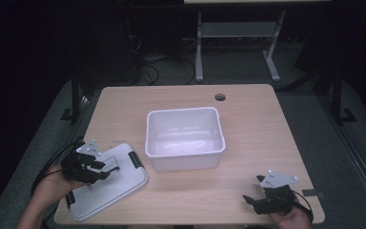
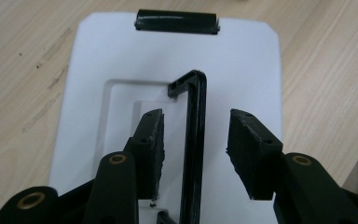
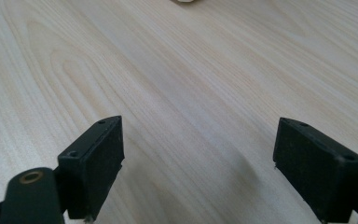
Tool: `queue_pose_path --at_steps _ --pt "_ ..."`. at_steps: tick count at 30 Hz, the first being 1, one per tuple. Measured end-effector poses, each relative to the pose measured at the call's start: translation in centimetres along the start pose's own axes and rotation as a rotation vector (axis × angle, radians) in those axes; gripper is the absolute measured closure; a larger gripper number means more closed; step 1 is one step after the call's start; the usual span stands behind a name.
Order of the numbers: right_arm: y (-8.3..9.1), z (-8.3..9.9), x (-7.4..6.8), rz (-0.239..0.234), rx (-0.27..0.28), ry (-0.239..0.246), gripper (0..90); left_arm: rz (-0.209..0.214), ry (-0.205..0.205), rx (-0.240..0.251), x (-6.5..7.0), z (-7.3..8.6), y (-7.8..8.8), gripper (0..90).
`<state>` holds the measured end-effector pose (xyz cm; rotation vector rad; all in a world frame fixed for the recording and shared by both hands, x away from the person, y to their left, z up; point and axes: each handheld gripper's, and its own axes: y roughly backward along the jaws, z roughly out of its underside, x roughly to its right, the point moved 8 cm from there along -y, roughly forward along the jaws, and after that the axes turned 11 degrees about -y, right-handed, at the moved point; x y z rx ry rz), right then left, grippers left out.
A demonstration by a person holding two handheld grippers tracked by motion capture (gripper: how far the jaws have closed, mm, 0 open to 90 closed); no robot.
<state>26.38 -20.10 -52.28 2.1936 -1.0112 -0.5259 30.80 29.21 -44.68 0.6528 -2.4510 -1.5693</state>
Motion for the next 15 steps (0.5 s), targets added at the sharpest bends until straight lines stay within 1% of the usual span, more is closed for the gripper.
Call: queue_pose_path --at_steps 3,8,12,15 --pt "0.0 0.0 0.0 0.001 0.001 0.0 15.8 -0.001 -0.002 -0.01 0.0 0.5 -0.4 55.2" --pt "0.0 0.0 -0.1 0.002 0.0 0.001 15.8 -0.003 -0.001 -0.03 -0.1 1.3 -1.0 59.1" --pt "0.0 0.0 0.0 0.001 -0.002 0.001 15.8 -0.007 0.006 -0.037 -0.3 1.7 -1.2 64.4" --pt "0.0 0.0 0.0 0.002 0.0 0.002 15.8 -0.008 -0.005 -0.033 -0.4 1.8 -1.2 69.7"
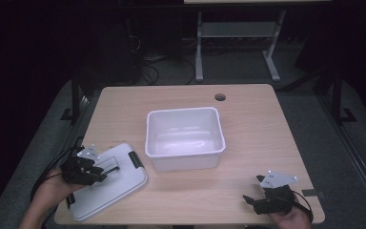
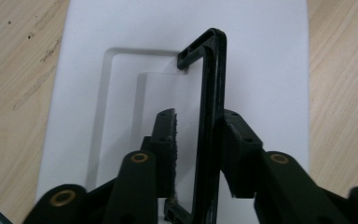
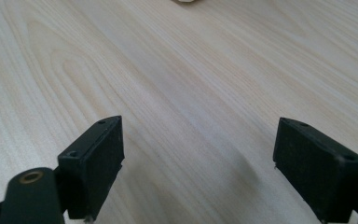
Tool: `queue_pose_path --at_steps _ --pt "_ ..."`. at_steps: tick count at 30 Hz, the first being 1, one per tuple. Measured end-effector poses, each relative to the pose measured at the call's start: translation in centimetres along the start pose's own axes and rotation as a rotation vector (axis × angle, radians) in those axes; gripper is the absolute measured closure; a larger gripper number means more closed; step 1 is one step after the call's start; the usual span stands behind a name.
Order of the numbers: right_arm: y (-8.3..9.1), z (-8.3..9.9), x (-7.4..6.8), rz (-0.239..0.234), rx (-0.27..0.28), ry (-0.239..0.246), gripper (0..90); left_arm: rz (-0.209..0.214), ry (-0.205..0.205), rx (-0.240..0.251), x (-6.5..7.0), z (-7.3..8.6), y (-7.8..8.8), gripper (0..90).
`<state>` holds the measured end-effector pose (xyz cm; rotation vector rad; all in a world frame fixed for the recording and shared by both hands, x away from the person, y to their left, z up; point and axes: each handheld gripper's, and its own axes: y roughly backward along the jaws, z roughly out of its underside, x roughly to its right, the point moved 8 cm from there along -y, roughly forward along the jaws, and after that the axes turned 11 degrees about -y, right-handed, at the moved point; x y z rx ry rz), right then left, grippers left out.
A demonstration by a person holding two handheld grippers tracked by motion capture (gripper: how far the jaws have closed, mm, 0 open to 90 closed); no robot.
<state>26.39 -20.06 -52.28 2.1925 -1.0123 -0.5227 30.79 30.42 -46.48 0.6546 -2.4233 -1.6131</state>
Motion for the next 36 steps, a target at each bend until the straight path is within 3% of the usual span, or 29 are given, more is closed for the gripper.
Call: queue_pose_path --at_steps 10,15,29,36 --pt "-0.1 0.0 0.0 -0.006 -0.001 0.0 15.8 -0.008 0.005 -0.008 -0.9 0.1 0.2 77.9" --pt "-0.1 0.0 0.0 -0.007 -0.003 0.0 15.8 0.011 0.003 -0.029 -1.1 0.3 -0.1 77.9" --pt "-0.2 0.0 -0.1 -0.009 -0.009 0.004 15.8 0.034 -0.046 -0.065 -1.2 -0.2 -0.6 83.8" --pt "-0.2 0.0 -0.1 -0.009 -0.009 0.002 15.8 0.034 -0.047 -0.056 -1.4 -0.1 -0.1 83.9"
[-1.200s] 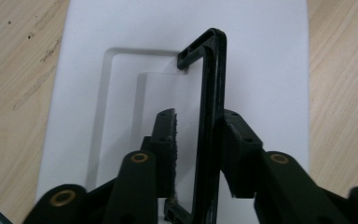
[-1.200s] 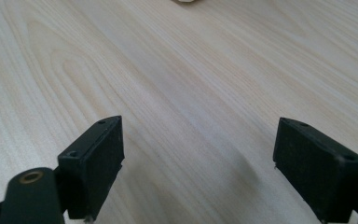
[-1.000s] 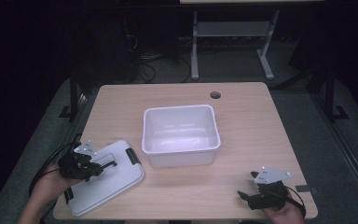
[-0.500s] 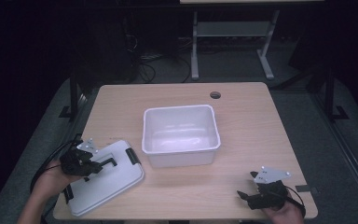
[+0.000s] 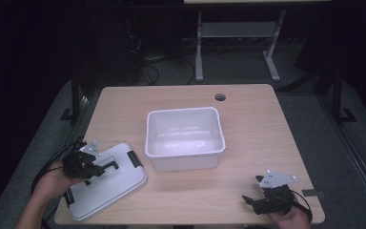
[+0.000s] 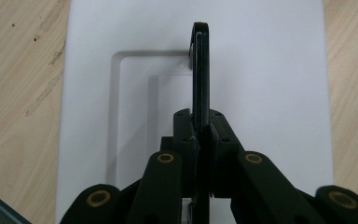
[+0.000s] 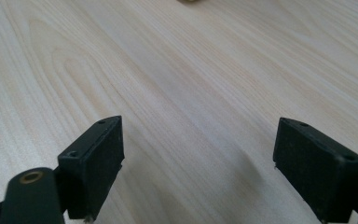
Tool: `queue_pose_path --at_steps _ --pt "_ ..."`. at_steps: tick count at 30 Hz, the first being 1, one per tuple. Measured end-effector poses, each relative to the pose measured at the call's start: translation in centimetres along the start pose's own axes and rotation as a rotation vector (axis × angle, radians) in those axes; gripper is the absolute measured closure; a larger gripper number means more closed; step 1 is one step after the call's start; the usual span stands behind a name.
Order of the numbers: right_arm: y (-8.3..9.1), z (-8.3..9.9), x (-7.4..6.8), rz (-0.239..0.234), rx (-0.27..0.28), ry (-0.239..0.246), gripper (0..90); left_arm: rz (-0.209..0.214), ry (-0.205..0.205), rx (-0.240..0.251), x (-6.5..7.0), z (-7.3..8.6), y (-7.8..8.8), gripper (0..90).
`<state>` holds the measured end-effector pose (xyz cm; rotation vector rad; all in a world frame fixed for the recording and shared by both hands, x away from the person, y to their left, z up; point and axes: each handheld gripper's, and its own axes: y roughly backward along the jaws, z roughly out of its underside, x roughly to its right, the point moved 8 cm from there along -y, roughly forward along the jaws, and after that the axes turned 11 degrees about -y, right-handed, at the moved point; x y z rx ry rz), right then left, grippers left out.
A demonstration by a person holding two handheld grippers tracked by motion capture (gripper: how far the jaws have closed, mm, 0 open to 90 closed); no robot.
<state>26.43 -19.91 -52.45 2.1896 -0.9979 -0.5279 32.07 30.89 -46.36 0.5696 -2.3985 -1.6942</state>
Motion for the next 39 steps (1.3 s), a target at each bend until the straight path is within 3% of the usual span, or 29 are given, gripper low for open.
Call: queue_pose_path --at_steps 11,20,29,39 --pt "-0.1 -0.1 0.0 0.006 0.003 0.004 15.8 0.002 -0.008 0.033 0.4 -0.2 2.7 84.0" --pt "-0.2 -0.1 -0.2 0.004 -0.001 0.01 15.8 -0.001 -0.047 0.051 0.9 -1.2 5.8 84.0" --pt "-0.2 -0.1 -0.1 0.005 0.0 0.014 15.8 -0.016 -0.051 0.058 0.5 -1.8 8.5 84.0" --pt "-0.1 -0.1 -0.1 0.003 0.005 0.003 15.8 -0.027 -0.06 0.076 0.0 -3.0 10.5 84.0"
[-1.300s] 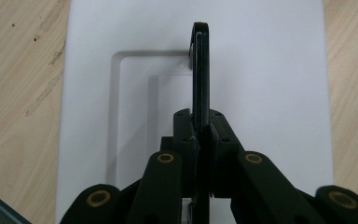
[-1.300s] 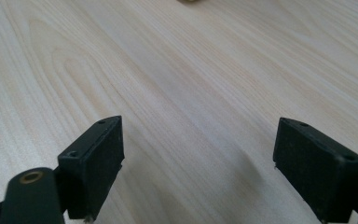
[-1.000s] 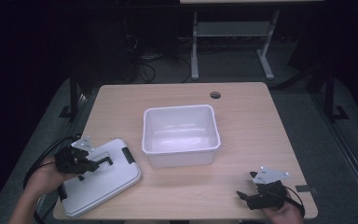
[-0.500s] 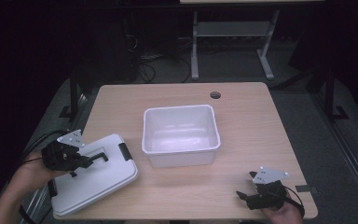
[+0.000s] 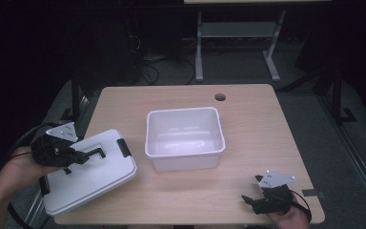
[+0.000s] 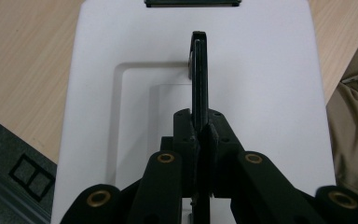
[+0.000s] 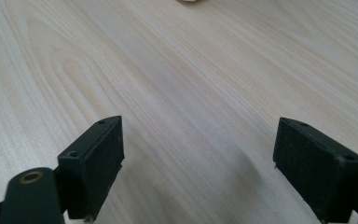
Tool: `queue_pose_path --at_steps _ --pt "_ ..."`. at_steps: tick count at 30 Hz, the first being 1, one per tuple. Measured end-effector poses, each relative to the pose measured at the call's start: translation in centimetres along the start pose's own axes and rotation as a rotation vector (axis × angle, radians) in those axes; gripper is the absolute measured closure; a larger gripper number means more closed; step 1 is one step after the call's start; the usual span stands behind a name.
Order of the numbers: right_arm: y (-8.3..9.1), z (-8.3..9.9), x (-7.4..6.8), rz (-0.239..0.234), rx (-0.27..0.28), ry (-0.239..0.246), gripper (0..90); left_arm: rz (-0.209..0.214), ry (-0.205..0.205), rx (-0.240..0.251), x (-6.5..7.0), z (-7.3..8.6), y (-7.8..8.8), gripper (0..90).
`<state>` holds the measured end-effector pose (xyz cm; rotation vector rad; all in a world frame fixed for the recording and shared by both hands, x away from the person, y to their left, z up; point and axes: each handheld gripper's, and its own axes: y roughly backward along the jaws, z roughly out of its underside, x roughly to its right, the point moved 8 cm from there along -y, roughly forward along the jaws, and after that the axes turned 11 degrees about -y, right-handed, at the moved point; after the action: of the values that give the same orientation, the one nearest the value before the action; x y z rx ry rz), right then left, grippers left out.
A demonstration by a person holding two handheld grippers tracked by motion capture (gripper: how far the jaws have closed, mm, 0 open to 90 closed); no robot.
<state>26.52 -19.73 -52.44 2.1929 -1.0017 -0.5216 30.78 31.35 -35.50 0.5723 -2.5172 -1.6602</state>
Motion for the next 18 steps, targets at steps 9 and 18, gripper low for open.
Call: queue_pose_path --at_steps 9,18 --pt "0.1 0.1 0.0 -0.001 0.0 -0.008 15.8 -0.013 -0.024 0.014 -0.6 -2.2 2.3 84.0" --pt "0.3 0.0 0.1 0.003 0.005 0.004 15.8 -0.019 -0.057 0.034 -0.9 -4.8 3.6 84.0"
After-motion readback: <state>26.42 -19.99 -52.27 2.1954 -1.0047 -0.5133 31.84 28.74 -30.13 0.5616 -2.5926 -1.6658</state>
